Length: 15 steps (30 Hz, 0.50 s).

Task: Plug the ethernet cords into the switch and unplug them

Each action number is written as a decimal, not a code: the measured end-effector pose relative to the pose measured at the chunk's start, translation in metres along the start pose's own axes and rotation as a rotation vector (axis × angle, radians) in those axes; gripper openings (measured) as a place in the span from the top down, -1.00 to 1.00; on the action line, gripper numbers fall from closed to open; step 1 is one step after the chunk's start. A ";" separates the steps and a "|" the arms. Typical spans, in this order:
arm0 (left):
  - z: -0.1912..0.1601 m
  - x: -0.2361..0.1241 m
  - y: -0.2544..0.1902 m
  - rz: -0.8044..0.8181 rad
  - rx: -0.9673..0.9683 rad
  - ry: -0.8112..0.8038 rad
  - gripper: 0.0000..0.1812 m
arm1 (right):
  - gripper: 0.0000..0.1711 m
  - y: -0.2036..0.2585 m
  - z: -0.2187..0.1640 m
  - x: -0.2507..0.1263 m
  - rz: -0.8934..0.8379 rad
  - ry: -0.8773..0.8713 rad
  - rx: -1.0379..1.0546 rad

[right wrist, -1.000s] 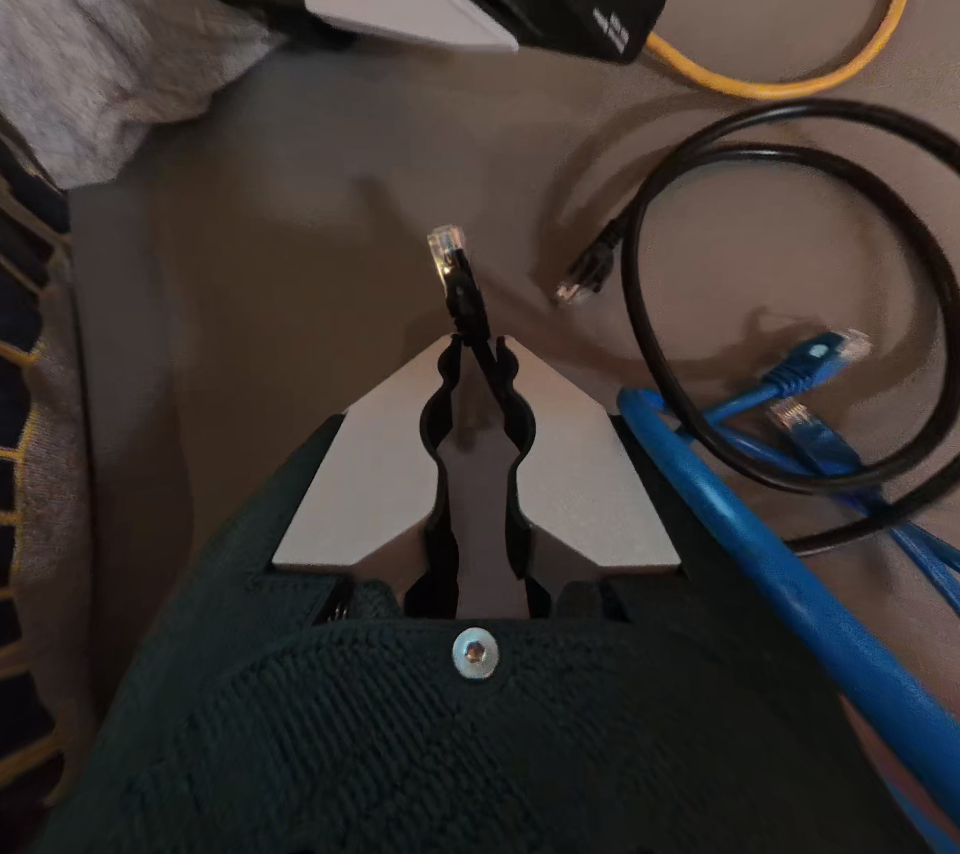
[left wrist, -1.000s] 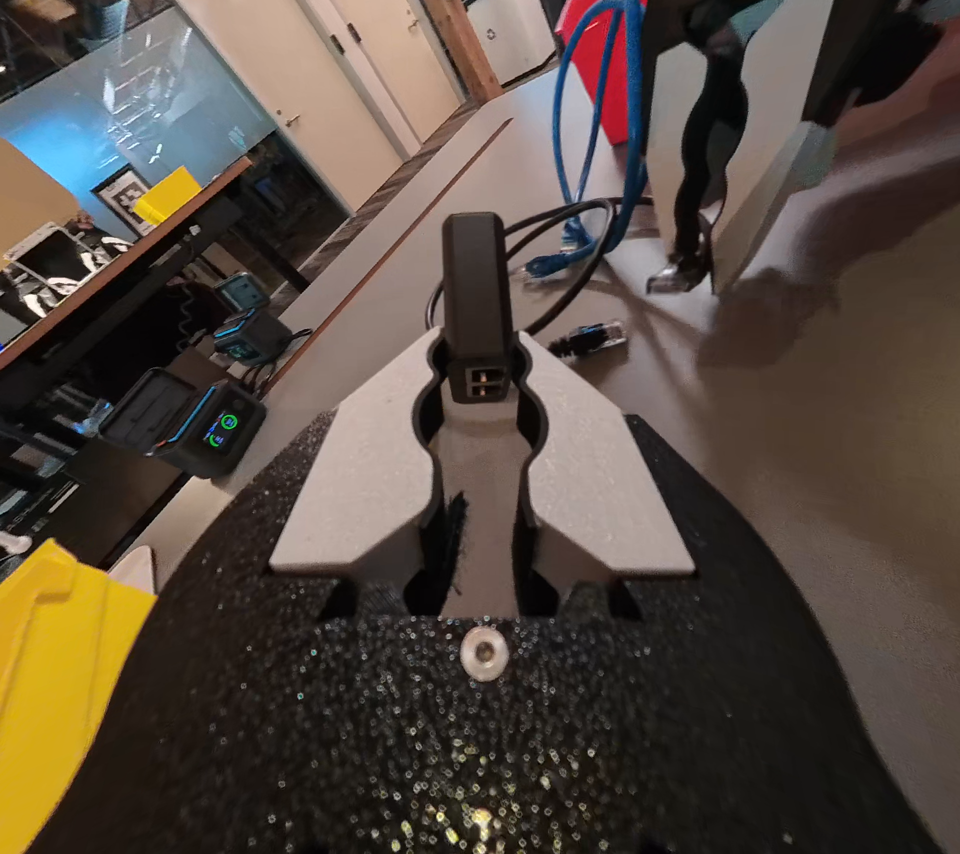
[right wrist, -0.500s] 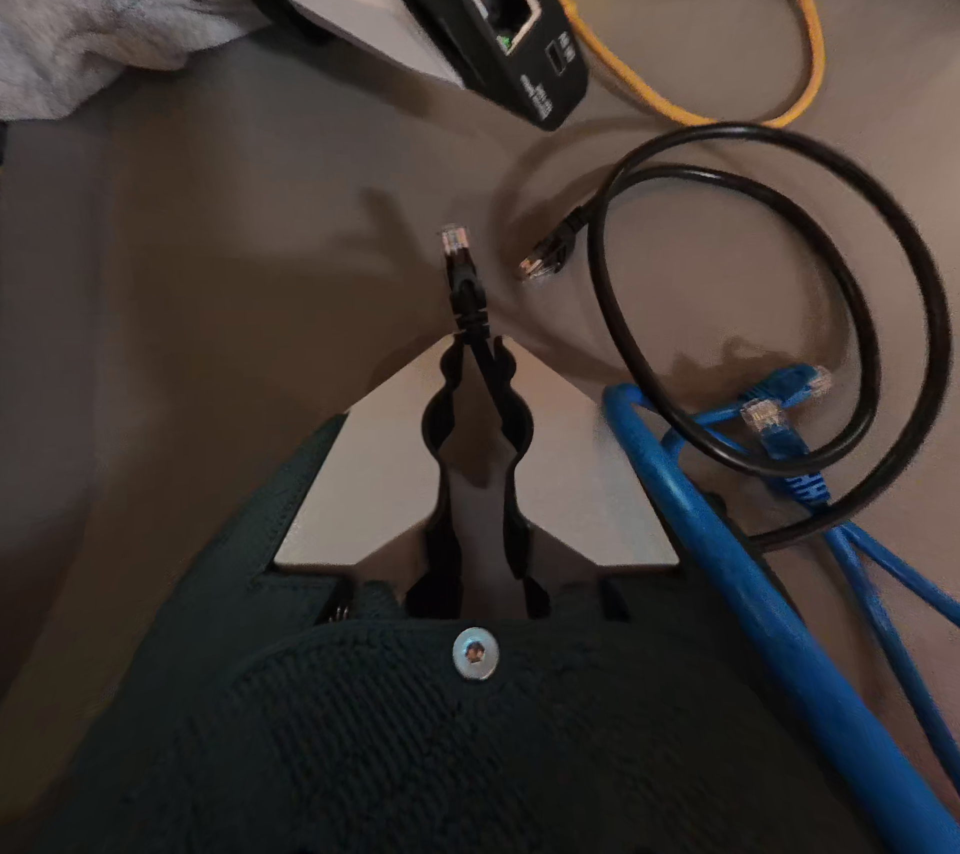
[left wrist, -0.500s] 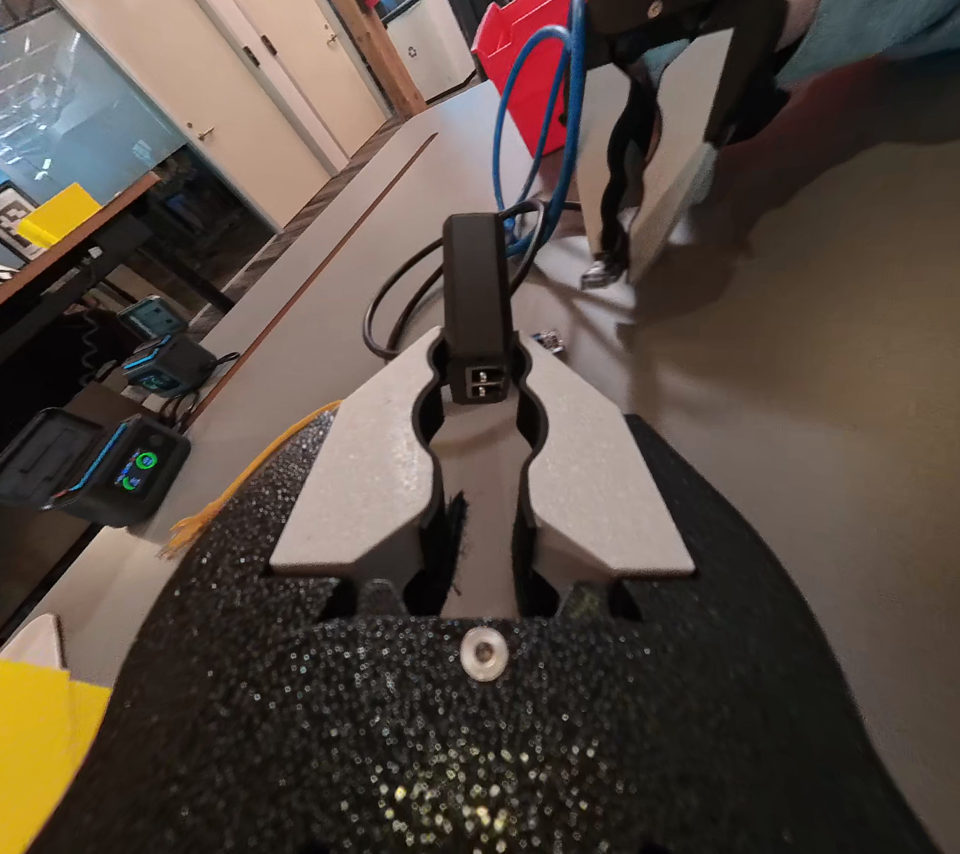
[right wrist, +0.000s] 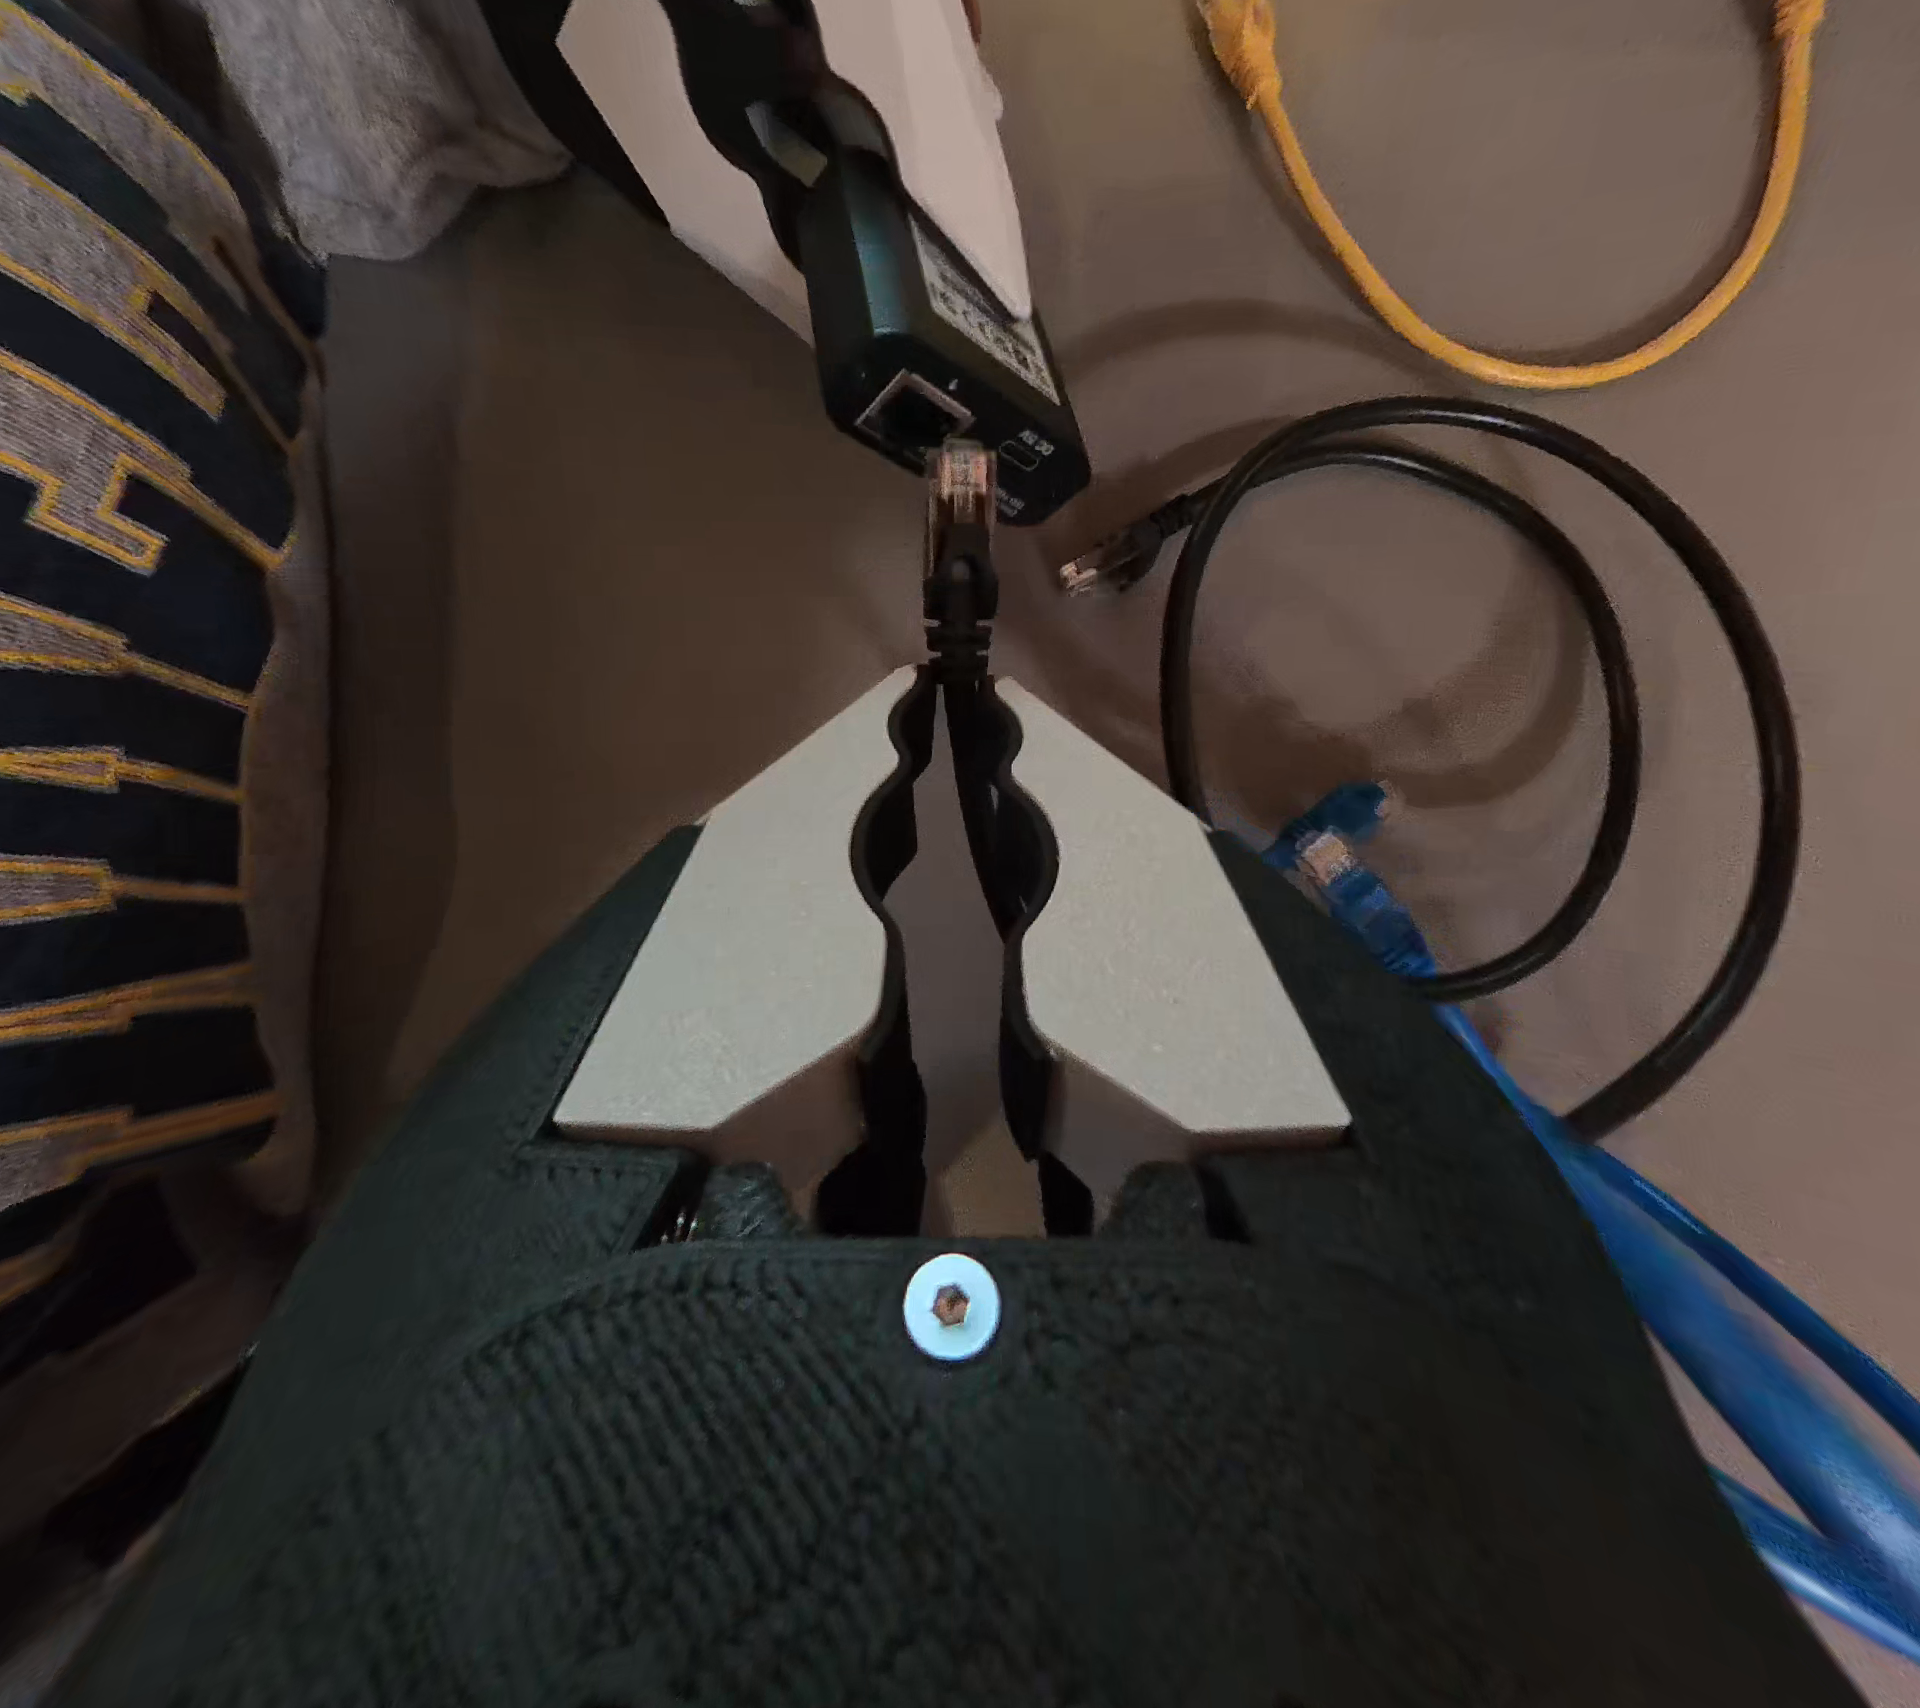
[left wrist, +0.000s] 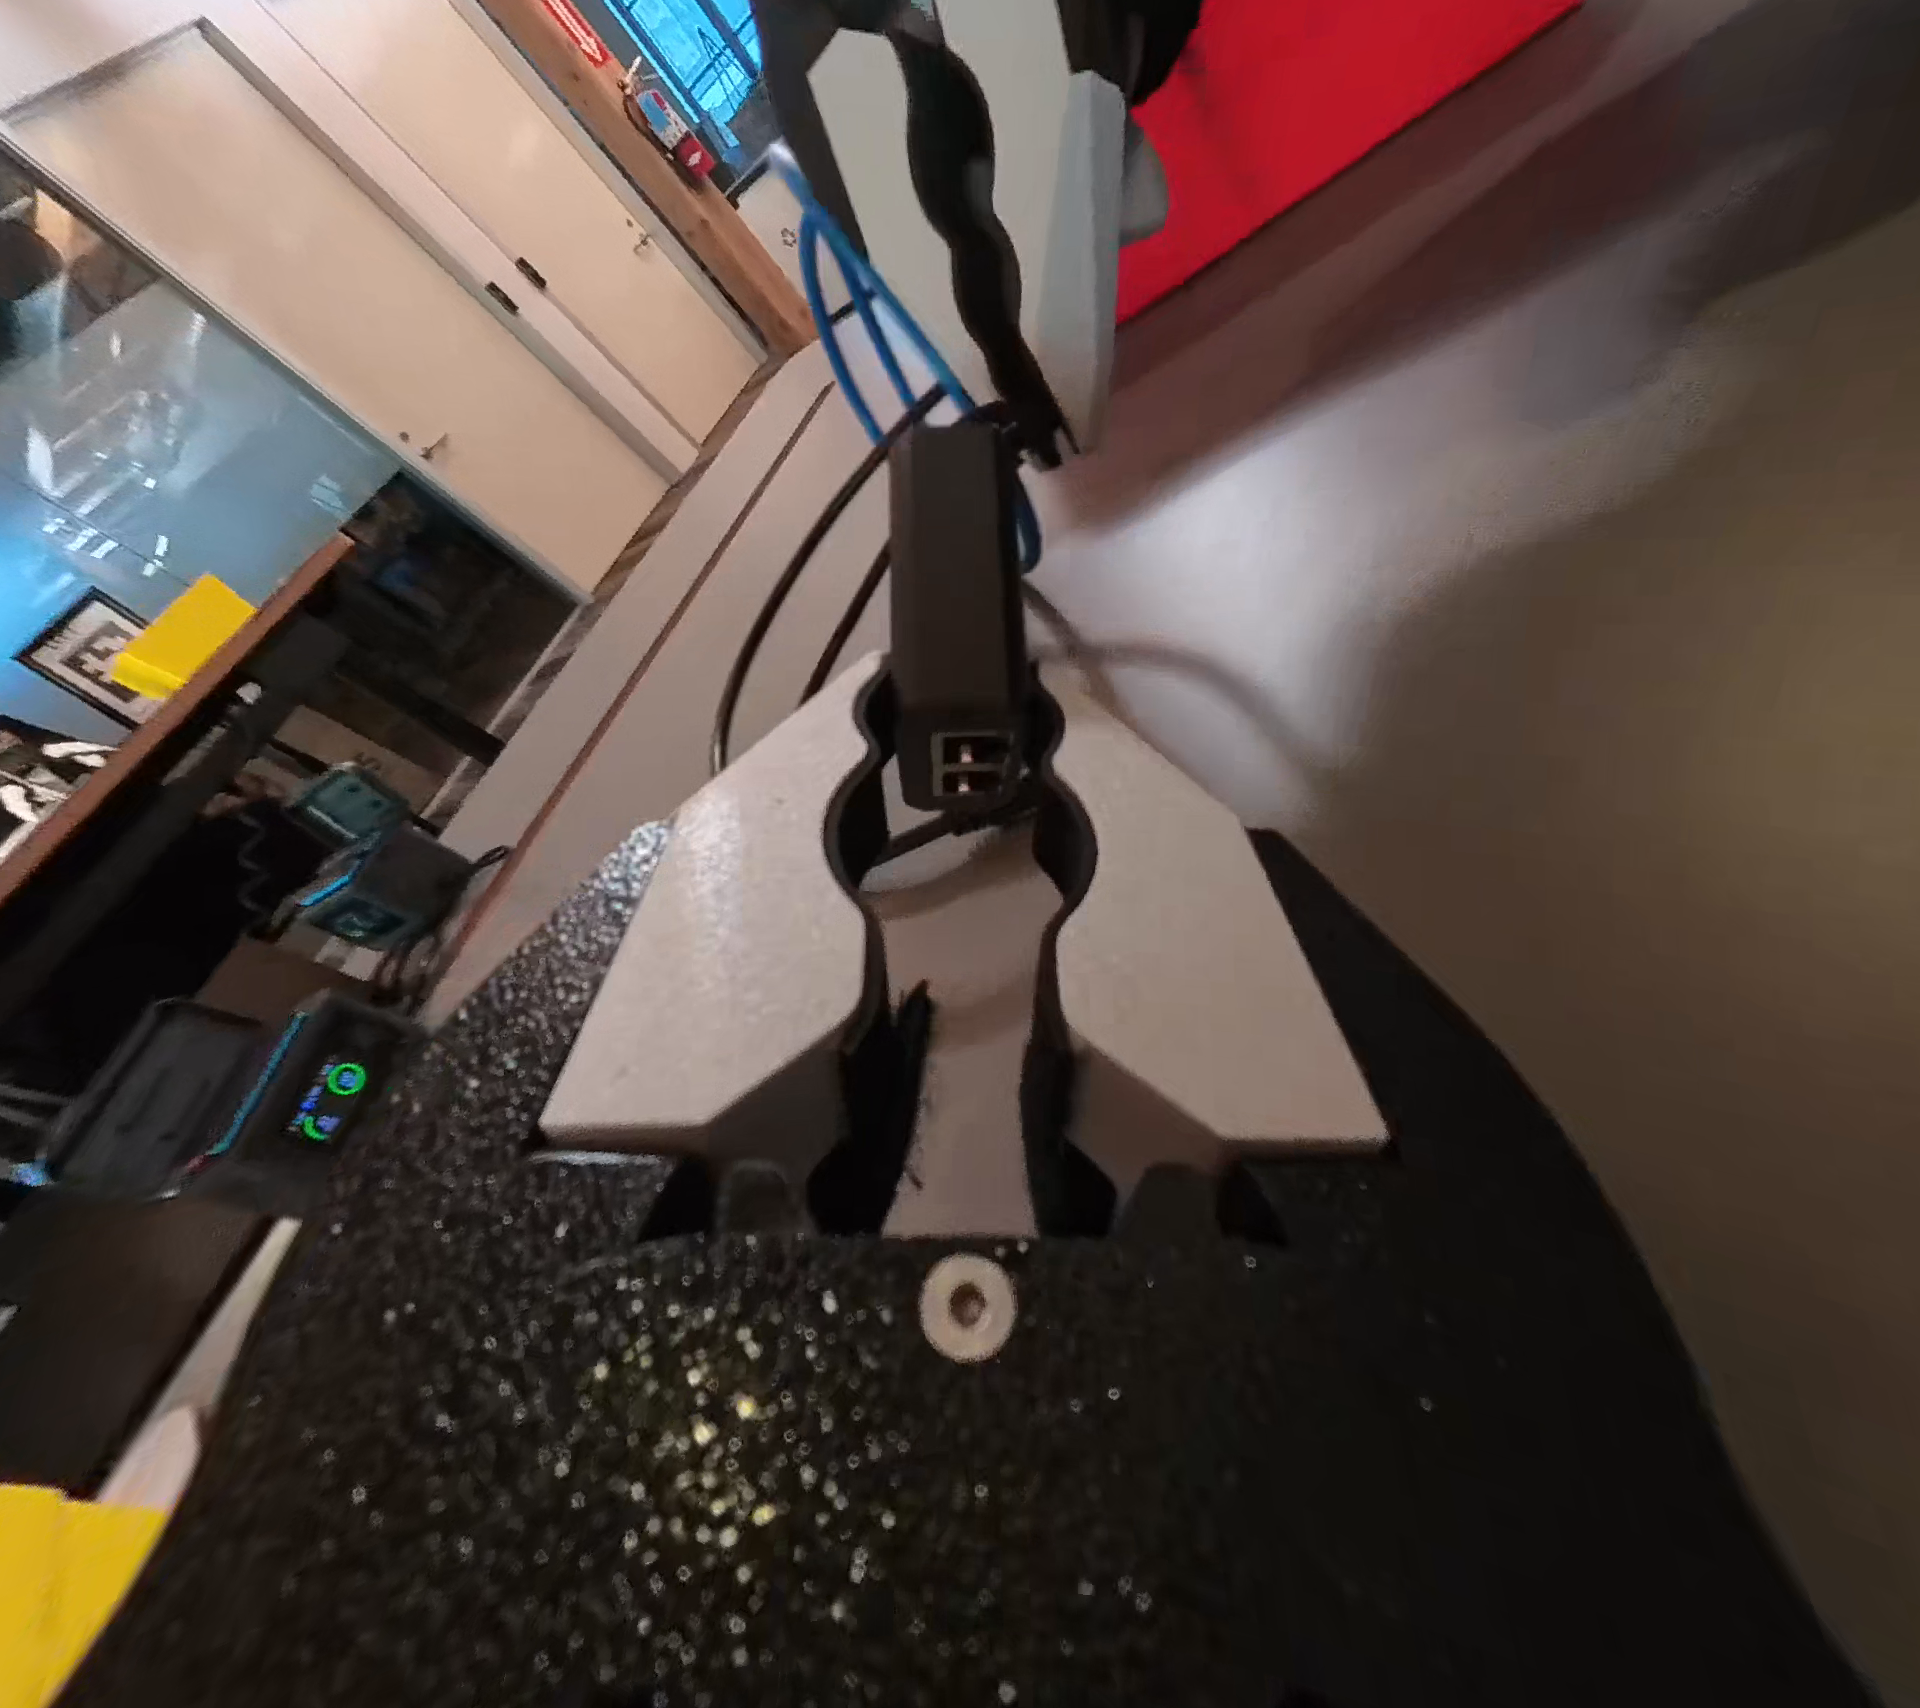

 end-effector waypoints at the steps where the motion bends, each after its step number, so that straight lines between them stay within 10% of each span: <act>1: 0.001 -0.001 0.001 0.000 -0.021 -0.016 0.77 | 0.93 0.000 0.002 -0.001 -0.002 0.008 -0.012; 15: 0.000 -0.006 0.007 0.021 -0.071 -0.053 0.77 | 0.94 0.004 0.010 -0.009 -0.177 -0.035 -0.152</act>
Point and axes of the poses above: each gripper's, where its closed fingertips meet, x out along the fingers, z out of its top, y = z × x across the jaws, the point moved 8 cm from there along -x, back along the fingers, and after that the axes turned 6 degrees about -z, right-handed, at the moved point
